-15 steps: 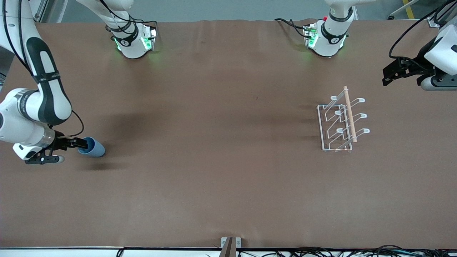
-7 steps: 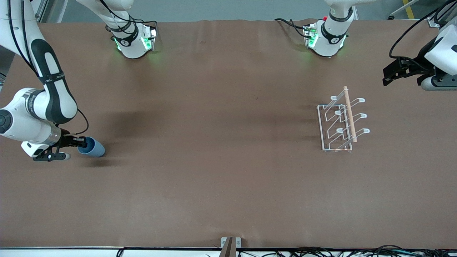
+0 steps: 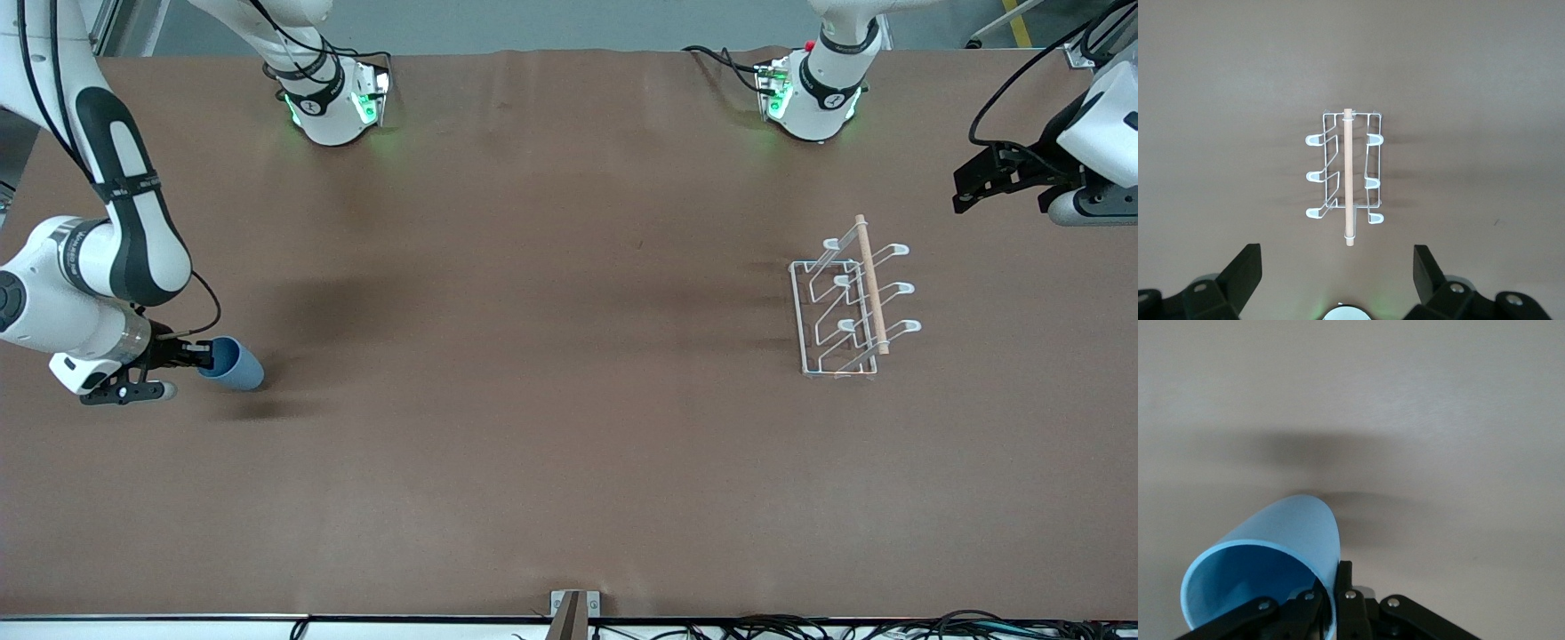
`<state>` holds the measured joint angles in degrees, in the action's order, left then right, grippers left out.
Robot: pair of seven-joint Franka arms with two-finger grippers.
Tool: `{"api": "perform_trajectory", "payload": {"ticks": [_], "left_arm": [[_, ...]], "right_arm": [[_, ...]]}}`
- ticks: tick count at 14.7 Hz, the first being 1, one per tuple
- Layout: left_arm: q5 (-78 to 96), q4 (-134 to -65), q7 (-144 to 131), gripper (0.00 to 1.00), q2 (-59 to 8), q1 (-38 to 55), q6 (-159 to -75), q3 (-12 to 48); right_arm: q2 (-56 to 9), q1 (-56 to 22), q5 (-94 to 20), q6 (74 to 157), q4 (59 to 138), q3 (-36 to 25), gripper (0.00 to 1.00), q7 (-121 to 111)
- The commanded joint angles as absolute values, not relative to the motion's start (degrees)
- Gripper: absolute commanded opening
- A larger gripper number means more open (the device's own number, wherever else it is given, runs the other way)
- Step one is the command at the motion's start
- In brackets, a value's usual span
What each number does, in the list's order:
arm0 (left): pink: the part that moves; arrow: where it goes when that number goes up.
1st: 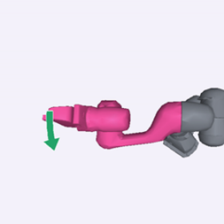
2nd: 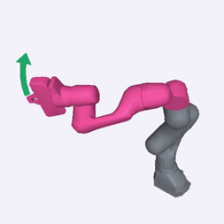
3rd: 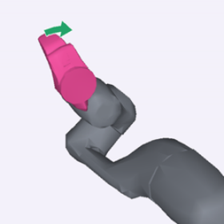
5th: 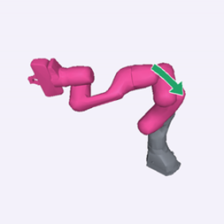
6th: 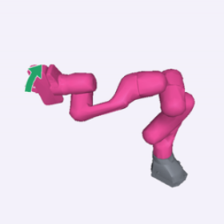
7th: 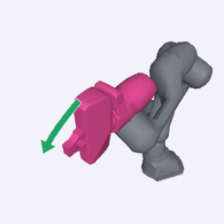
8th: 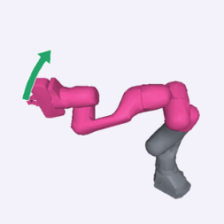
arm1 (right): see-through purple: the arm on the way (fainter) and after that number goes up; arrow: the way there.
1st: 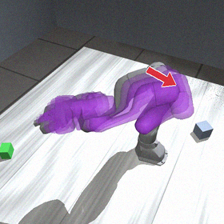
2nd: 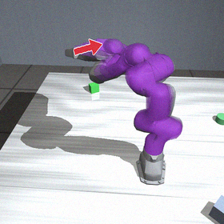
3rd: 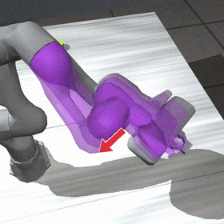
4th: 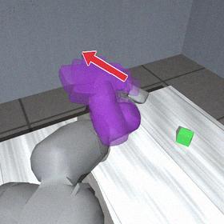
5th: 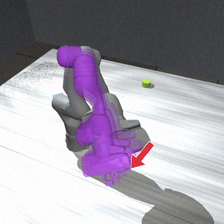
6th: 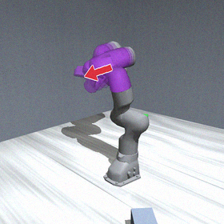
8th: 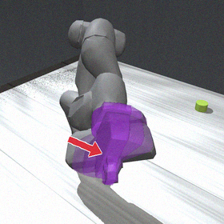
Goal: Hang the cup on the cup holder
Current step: 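Lift the blue cup with the right gripper while the left gripper approaches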
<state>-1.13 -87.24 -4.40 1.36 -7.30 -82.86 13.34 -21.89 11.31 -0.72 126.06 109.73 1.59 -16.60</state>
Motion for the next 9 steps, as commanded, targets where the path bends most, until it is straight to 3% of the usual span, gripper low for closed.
{"api": "perform_trajectory", "payload": {"ticks": [1,6,9], "left_arm": [[-1.2,-86.6,-3.8,1.0,1.5,-6.7,-81.9,13.6],[-1.1,-85.1,-3.5,1.0,0.5,-6.5,-82.1,14.9],[-1.2,-80.7,-3.3,1.0,-2.1,-6.6,-82.0,19.4]], "right_arm": [[-16.4,10.5,-5.7,116.1,107.9,4.6,0.05,-16.8],[-13.4,6.7,-20.4,105.0,104.9,5.2,0.0,-16.7],[-13.3,4.4,-36.6,101.2,104.2,5.1,0.0,-17.6]]}}
